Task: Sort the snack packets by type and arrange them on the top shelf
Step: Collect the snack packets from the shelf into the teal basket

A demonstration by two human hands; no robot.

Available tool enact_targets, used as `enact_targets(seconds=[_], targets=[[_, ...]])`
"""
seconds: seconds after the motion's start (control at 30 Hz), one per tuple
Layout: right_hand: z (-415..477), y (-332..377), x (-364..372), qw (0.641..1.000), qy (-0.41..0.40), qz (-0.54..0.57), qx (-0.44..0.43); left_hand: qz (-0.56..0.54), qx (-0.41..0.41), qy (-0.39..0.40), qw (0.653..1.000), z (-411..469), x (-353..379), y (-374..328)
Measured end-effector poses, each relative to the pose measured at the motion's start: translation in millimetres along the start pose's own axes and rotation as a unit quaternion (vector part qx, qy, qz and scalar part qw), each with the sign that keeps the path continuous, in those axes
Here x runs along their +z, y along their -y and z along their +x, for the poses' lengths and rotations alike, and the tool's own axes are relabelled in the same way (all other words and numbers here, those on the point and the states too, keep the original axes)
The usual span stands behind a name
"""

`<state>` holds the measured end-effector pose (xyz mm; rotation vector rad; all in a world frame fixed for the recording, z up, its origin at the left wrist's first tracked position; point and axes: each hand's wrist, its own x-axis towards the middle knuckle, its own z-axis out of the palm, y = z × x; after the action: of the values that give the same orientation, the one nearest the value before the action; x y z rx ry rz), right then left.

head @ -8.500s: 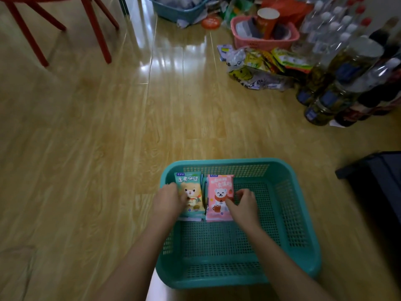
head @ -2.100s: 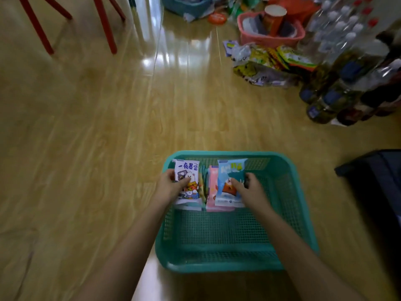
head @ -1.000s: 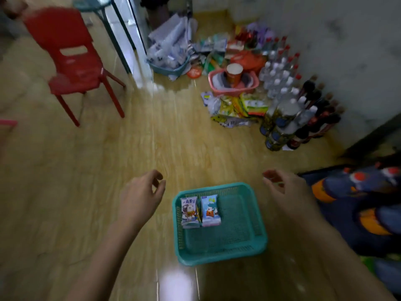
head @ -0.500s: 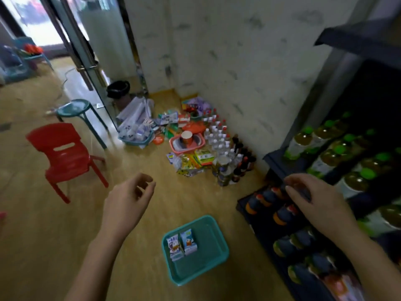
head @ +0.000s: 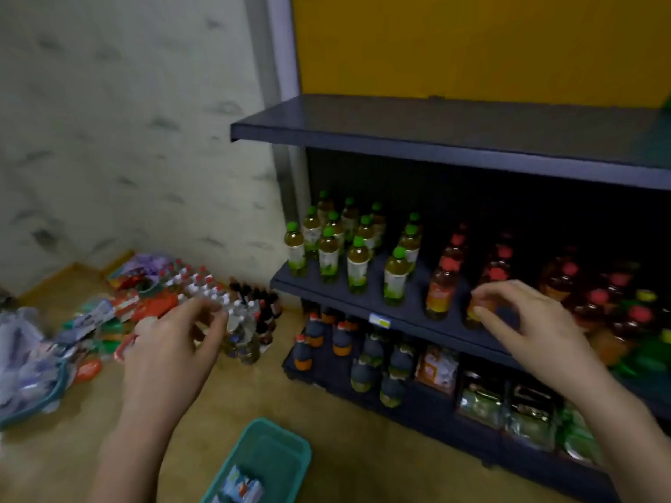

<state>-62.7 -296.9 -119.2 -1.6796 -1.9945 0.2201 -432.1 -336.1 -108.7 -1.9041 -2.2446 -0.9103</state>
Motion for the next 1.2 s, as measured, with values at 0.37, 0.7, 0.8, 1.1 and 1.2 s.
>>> enact_targets(seconds=[0.37,0.7,0.8,1.1,1.2], targets=[[-112.4,-136.0,-131.4,0.971,-0.133,-0.052,0.193,-0.077,0.213,0.127,0.966,-0.3,80.7,-219.1],[-172.0,-274.9,-241.2,0.957,-0.127,-0.109,0.239,-0.154,0.265,0.138,0.942,-59.2,149.3,-419.9],[-162.7,-304.1,-269.0,0.959,-0.14,-0.107,0.22,-0.18,0.271,0.109,0.939,-61.5,155.4,-466.6],[-99.7,-374.5,-309.3,0.968,-0.168,-0.077,0.172,-0.239,0.273,0.109,0.925,-27.3,175.6,-557.8],[-69.4,-398.0,-319.9,0.969,-0.164,-0.084,0.166,-0.268,0.273,0.12,0.916,-6.3,188.3,-586.1]])
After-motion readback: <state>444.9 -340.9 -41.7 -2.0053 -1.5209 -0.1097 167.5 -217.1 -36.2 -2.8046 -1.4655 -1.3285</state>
